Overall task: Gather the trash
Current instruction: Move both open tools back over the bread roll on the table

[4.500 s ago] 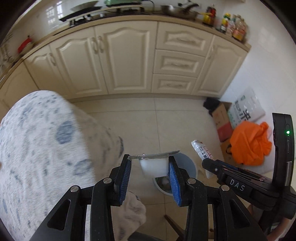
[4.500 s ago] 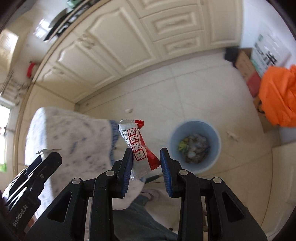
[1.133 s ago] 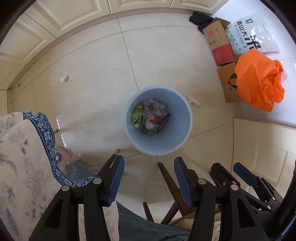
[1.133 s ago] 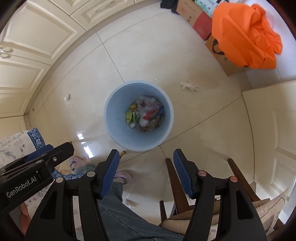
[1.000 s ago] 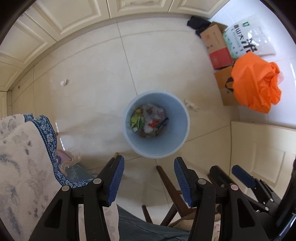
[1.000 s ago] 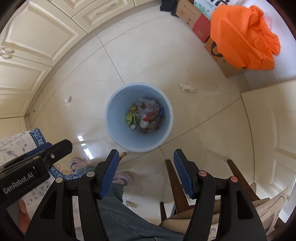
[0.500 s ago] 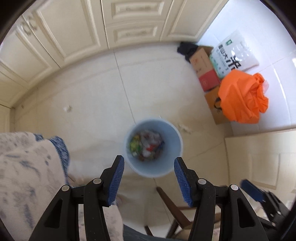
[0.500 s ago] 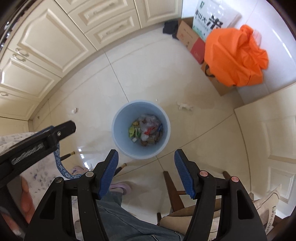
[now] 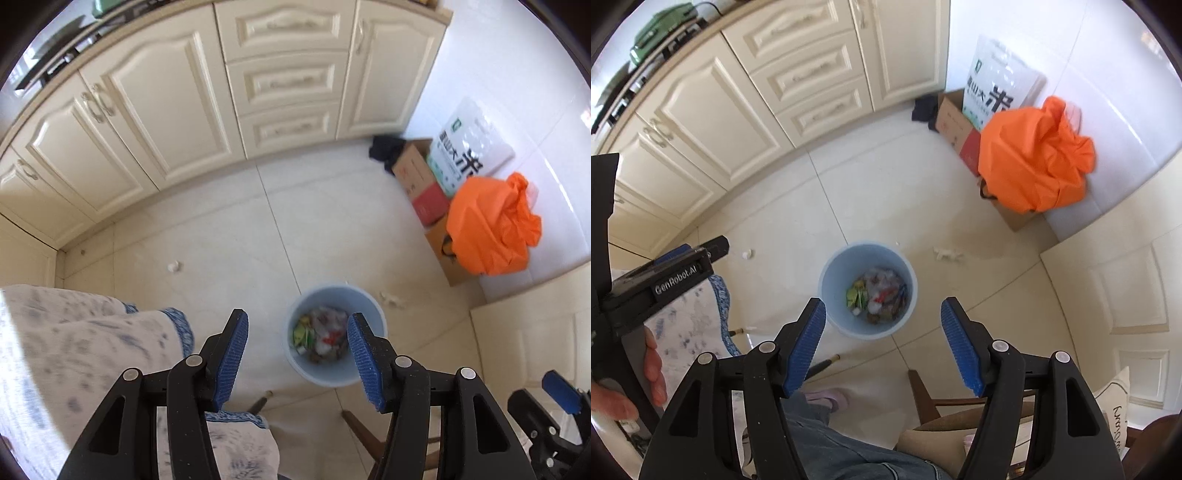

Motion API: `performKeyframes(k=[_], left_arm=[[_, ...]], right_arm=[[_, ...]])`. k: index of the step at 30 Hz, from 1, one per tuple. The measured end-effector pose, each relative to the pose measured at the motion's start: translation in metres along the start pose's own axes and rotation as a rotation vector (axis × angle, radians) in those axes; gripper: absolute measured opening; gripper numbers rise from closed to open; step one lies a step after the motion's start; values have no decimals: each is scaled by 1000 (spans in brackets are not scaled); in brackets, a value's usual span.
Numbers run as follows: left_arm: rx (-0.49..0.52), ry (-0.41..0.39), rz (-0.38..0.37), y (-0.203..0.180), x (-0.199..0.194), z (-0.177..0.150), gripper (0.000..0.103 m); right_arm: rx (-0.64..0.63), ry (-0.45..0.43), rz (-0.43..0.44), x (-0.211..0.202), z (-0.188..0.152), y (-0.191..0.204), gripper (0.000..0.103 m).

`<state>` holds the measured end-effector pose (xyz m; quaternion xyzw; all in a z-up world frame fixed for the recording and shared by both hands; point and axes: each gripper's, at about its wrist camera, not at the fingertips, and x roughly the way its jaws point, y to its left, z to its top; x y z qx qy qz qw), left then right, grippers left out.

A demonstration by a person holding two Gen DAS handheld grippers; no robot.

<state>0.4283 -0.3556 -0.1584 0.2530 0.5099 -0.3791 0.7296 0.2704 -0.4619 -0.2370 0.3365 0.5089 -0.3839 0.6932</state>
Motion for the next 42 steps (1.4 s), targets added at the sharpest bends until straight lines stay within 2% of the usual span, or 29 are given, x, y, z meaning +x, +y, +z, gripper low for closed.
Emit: performKeyframes(k=[5,9,14,20,30,35,39,42], left_arm=[[-28,-97,10,12,-48,-24,52],[-72,-187,-10,33,-95,-48,52],[-128,-283,25,74,-148,-92,52],[-258,-346,70,128,-200,-144,52],[-508,-314,273,200,-265,-254,53],[-627,-264,365,208,-286,-313,53],[-703,-245,432,201,-297,-339,53],[-763,-237,446,193,-309,-359,53]], right_arm=[[-20,-44,9,-19,-6,5,68],[-49,-55,41,-27,-6,17,68],[-127,-93,73,-39,1,52,68],[-266,-128,145,-56,3,115,68],[-537,-137,358,-77,-27,224,71],[-694,-116,410,-85,-58,268,71],[-804,-106,447,-92,-82,296,71],[-860,-103,470,-97,-97,308,71]])
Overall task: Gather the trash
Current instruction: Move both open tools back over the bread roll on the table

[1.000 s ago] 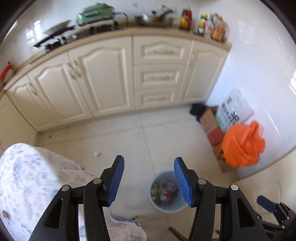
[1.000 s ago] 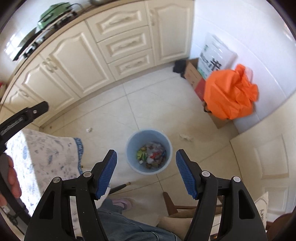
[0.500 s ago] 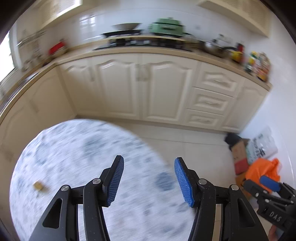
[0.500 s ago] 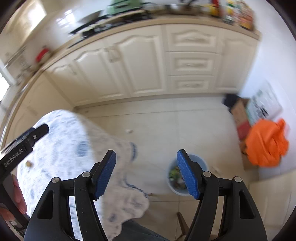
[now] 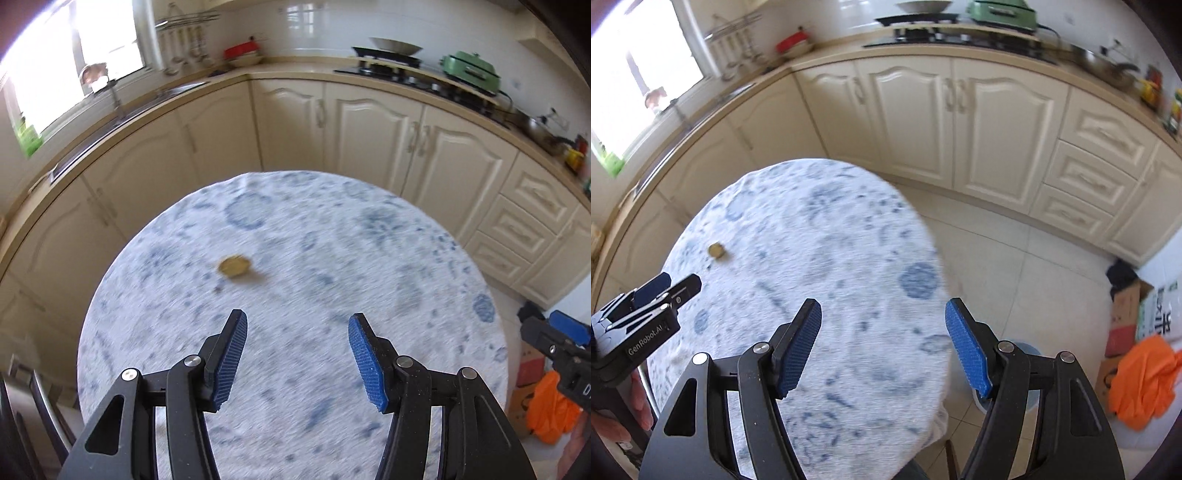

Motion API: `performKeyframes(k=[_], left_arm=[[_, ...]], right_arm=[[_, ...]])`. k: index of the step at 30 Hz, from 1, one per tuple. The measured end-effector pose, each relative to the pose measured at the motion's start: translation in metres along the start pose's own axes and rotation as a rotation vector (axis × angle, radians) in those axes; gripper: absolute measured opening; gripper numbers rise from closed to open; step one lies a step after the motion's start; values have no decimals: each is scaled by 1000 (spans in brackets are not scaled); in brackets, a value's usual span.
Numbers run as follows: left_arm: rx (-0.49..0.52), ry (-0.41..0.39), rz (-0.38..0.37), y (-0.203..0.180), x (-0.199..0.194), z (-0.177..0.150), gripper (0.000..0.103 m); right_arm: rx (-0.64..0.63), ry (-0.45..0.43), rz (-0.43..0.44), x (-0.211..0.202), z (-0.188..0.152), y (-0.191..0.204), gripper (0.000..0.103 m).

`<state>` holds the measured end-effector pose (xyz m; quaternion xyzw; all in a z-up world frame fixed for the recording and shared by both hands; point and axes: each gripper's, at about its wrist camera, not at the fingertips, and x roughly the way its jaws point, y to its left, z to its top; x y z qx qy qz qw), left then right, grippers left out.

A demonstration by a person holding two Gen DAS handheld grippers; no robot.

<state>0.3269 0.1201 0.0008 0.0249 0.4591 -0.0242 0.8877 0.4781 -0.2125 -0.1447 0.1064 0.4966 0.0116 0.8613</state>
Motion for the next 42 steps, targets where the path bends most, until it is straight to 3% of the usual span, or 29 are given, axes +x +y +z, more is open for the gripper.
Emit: performKeyframes(k=[4,6,13,24,28,42], left_arm=[[-61,-10,33,28,-26,-16,54],[-94,-13,58,37,-33,-18,60],[-166,-16,77,49,-38,-32,63],[-328,67,69,78,5,-66,64],[-396,89,68,93,21,-73,64],[-473,106,83,145,62,-48,64]], right_arm=[[-76,-1,36,1,-2,30,74],[-107,3,52,3,-5,44,75],[-190,37,87,15,-13,81,76],[-273,101,75,42,-27,111,80],[-357,116,15,62,-26,134,82],[-527,162,9,107,12,222,82]])
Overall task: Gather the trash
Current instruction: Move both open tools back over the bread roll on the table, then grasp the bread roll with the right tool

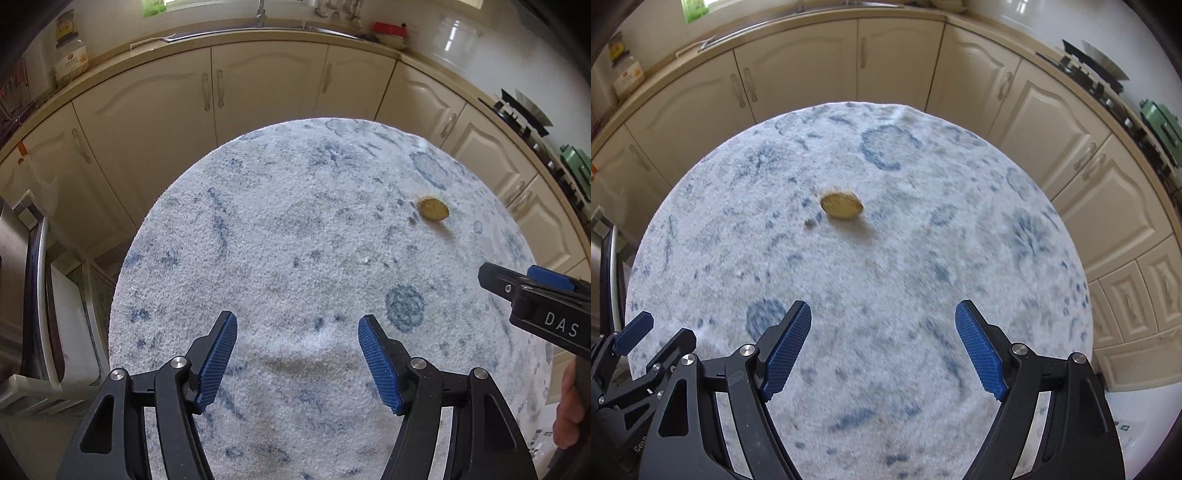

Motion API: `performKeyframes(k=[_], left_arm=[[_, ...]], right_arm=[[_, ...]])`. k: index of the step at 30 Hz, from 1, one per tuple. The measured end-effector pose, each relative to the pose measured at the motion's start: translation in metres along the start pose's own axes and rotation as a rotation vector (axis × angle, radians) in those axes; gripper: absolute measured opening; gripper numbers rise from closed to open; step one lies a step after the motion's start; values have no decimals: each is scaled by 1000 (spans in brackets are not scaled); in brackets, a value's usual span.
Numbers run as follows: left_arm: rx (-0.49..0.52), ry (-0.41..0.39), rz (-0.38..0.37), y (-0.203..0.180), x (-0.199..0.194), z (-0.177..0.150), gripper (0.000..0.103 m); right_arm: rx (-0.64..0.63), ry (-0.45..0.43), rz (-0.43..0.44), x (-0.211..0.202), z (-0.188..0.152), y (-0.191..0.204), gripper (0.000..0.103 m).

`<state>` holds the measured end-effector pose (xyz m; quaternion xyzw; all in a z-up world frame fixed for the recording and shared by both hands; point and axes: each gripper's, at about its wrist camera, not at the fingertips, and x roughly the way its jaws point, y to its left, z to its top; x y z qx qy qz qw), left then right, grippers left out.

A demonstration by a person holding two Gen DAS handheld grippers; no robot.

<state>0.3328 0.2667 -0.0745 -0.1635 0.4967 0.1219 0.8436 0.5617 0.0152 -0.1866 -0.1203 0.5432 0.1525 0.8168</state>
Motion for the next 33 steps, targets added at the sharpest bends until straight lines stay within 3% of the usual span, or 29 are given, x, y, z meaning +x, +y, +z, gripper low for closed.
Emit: performKeyframes(k=[12,20,26,29,33], left_arm=[[-74,-9,-24,17,36,55,70],[-104,6,-39,20,67,73,71],[-113,7,-29,20,74,68,71],[-104,10,-47,17,70,61,71],[-95,13,-48,15,59,51,71]], right_arm=[[-29,74,34,44,61,23,82],[2,123,58,83,87,24,78],[-26,105,79,90,91,27,39],[-33,102,43,86,86,28,38],[-10,113,70,81,70,23,37]])
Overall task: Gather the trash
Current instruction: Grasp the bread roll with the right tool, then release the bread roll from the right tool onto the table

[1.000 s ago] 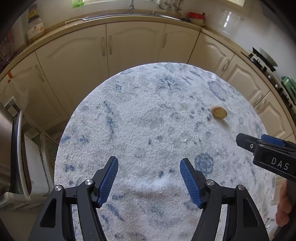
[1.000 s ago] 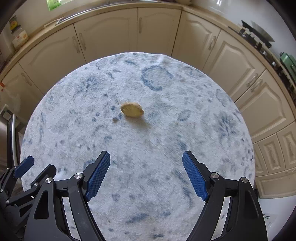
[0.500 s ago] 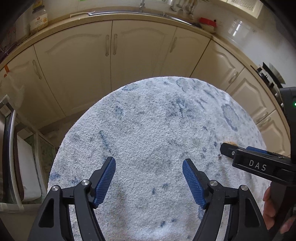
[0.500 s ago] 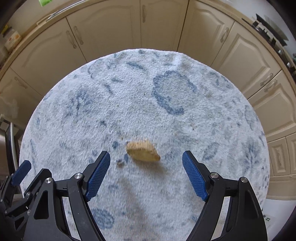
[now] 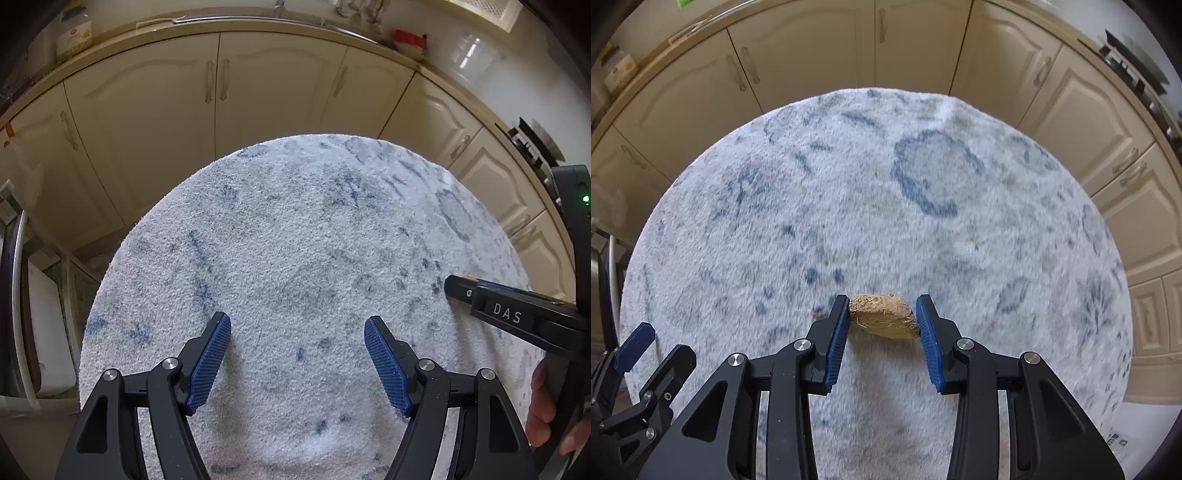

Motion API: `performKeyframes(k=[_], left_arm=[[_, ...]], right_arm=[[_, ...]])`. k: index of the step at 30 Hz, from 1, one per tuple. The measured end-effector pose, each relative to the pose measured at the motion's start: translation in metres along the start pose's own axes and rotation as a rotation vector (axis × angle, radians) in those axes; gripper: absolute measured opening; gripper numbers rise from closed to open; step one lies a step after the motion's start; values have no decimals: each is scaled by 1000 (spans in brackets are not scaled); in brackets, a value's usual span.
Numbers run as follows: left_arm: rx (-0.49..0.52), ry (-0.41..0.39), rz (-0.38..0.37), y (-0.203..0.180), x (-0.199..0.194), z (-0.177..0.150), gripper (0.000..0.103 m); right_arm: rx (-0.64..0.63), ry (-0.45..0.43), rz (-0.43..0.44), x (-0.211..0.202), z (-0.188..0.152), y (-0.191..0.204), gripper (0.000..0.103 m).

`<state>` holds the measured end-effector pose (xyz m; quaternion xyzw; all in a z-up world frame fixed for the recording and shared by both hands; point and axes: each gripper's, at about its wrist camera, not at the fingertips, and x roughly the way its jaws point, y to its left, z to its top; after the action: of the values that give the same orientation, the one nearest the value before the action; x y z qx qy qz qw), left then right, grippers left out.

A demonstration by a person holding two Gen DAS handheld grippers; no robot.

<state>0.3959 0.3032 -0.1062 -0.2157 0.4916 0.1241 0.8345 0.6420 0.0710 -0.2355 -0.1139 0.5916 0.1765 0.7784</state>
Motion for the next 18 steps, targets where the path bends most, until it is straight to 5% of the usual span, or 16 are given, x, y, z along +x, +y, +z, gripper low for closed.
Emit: performKeyframes(k=[18], left_arm=[[124,25,2,-23,-76,-98,71]], right_arm=[[20,-22,99,-73,-127,-12,37]])
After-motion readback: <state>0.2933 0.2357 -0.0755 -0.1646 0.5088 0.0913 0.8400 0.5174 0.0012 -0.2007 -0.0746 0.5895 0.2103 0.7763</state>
